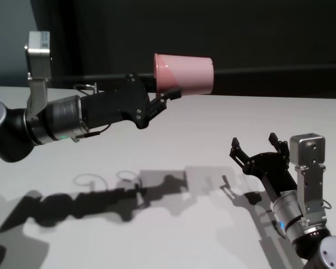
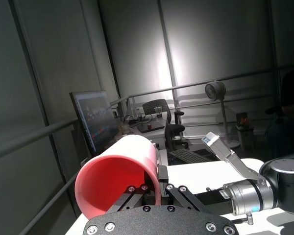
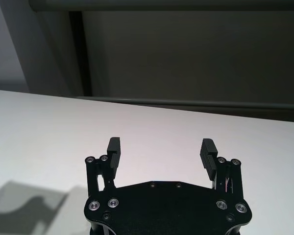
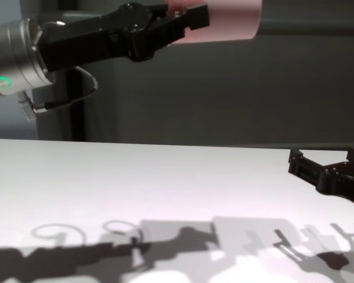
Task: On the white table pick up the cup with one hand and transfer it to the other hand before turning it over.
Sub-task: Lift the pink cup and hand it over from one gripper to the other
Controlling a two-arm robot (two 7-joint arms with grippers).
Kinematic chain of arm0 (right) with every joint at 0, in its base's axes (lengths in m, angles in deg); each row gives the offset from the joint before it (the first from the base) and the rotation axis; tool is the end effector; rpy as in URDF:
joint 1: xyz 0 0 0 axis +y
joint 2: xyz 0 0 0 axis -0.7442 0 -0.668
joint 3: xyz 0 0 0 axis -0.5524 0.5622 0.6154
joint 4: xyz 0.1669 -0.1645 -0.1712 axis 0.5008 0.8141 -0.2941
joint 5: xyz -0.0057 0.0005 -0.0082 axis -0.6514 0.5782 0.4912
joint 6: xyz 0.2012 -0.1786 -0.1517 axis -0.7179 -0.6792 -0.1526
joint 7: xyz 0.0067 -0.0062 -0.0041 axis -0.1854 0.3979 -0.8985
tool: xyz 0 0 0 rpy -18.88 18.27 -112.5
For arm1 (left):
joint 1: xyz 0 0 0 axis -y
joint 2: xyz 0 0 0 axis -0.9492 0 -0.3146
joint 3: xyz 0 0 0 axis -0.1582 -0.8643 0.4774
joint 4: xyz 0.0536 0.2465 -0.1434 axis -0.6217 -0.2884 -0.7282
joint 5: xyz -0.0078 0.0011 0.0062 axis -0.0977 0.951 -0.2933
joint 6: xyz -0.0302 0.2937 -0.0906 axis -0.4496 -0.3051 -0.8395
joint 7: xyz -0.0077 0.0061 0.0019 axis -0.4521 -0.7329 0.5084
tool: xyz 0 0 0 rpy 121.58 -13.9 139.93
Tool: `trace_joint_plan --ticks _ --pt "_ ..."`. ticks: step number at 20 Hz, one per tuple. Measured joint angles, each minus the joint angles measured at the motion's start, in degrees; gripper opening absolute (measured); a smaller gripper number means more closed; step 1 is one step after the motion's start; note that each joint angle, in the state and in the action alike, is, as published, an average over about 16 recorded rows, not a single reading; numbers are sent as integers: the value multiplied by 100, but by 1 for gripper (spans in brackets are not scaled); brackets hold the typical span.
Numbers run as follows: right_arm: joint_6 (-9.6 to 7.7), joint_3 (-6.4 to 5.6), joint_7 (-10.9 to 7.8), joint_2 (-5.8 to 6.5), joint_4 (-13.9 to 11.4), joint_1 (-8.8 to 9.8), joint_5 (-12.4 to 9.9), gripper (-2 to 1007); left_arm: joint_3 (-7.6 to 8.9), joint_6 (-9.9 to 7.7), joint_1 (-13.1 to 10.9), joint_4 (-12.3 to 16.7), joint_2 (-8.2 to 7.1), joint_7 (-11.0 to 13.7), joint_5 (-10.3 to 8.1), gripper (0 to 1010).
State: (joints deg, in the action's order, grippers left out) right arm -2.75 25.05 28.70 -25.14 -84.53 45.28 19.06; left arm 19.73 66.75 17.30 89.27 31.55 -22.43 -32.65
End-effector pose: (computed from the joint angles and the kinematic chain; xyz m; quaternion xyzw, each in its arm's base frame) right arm 0.3003 0.0394 -0.3071 0.0183 0.0179 -0.6311 0.7753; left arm 0.4609 0.0362 -0.2106 -0.0752 -0.0952 0.0650 0.9905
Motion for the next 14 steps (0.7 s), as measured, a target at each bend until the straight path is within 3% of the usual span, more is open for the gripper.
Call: trace_joint_plan --ticks 14 --pt "0 0 0 0 0 0 0 1003 -6 -6 14 -15 1 19 5 48"
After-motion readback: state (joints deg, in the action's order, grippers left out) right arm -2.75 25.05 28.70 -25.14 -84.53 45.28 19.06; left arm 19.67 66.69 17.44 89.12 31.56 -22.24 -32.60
